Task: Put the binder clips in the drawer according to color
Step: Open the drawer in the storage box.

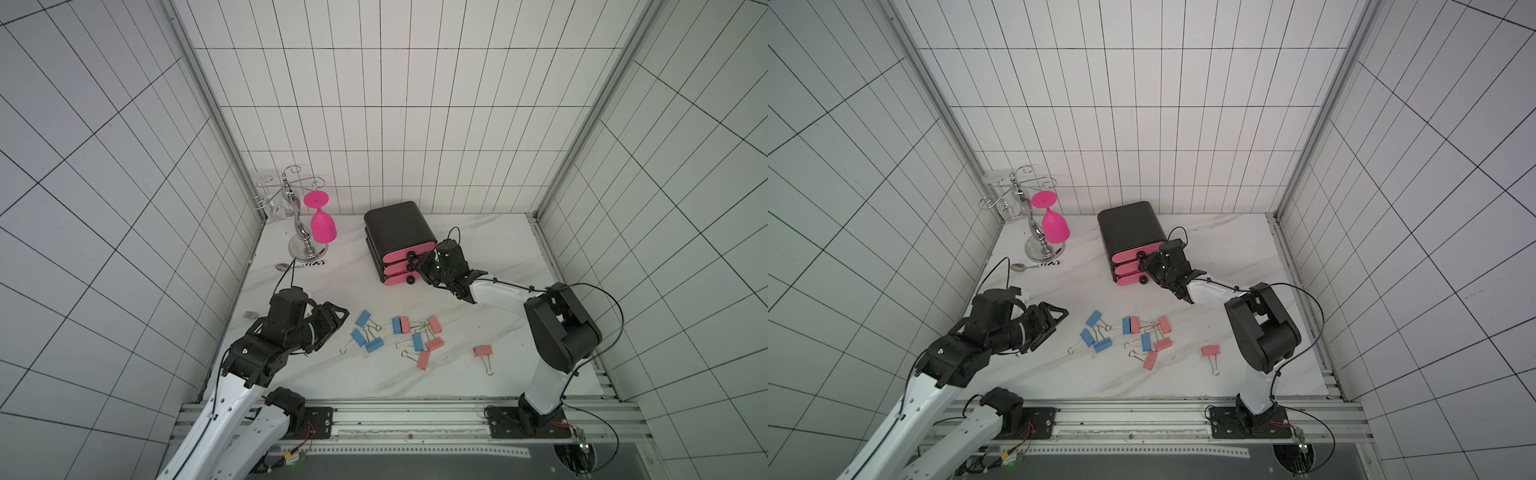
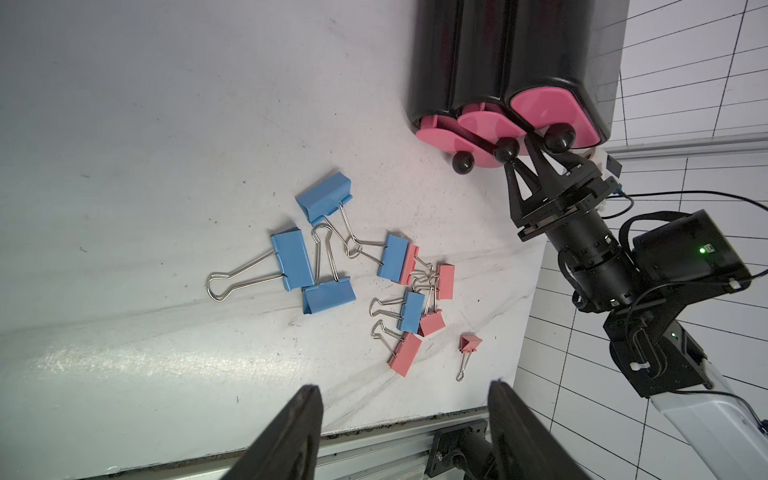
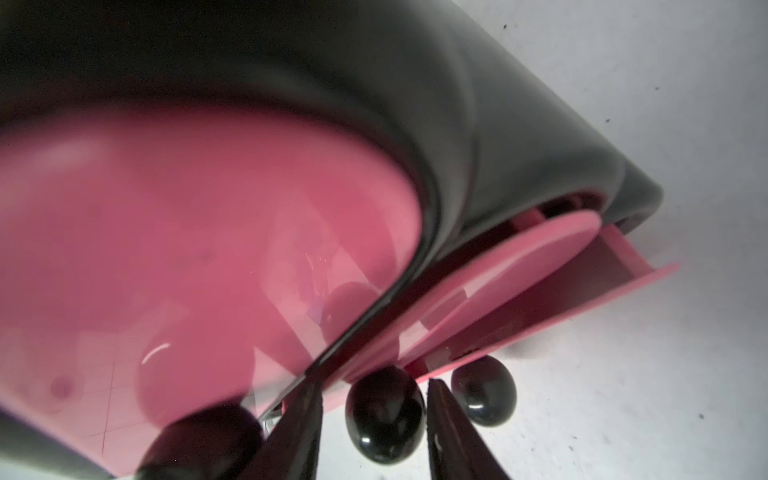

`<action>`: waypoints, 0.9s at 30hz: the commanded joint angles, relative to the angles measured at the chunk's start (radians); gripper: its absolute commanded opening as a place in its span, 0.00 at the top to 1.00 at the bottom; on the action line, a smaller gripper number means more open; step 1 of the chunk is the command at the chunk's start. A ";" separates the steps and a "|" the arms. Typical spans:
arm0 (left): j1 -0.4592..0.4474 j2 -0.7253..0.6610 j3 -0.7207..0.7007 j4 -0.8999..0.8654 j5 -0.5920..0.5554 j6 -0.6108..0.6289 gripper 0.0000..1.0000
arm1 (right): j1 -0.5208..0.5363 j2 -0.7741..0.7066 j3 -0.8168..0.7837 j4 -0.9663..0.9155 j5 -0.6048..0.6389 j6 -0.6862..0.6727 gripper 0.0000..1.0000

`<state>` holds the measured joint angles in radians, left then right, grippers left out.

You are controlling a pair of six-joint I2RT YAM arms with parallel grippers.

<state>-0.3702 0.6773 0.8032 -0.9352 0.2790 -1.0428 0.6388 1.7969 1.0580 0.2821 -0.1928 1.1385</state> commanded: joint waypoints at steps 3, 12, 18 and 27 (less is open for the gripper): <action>0.007 0.003 0.008 0.000 0.006 0.026 0.33 | -0.008 0.038 -0.019 0.067 0.003 0.042 0.57; 0.008 0.014 0.007 0.006 0.010 0.029 0.33 | 0.002 0.038 -0.067 0.128 0.001 0.073 0.56; 0.010 0.027 0.013 0.010 0.013 0.032 0.33 | 0.006 0.054 -0.064 0.133 -0.010 0.078 0.54; 0.010 0.033 0.013 0.010 0.017 0.032 0.33 | 0.006 0.070 -0.064 0.147 -0.015 0.092 0.54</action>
<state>-0.3653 0.7101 0.8032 -0.9394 0.2893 -1.0279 0.6415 1.8393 1.0031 0.4297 -0.2050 1.2213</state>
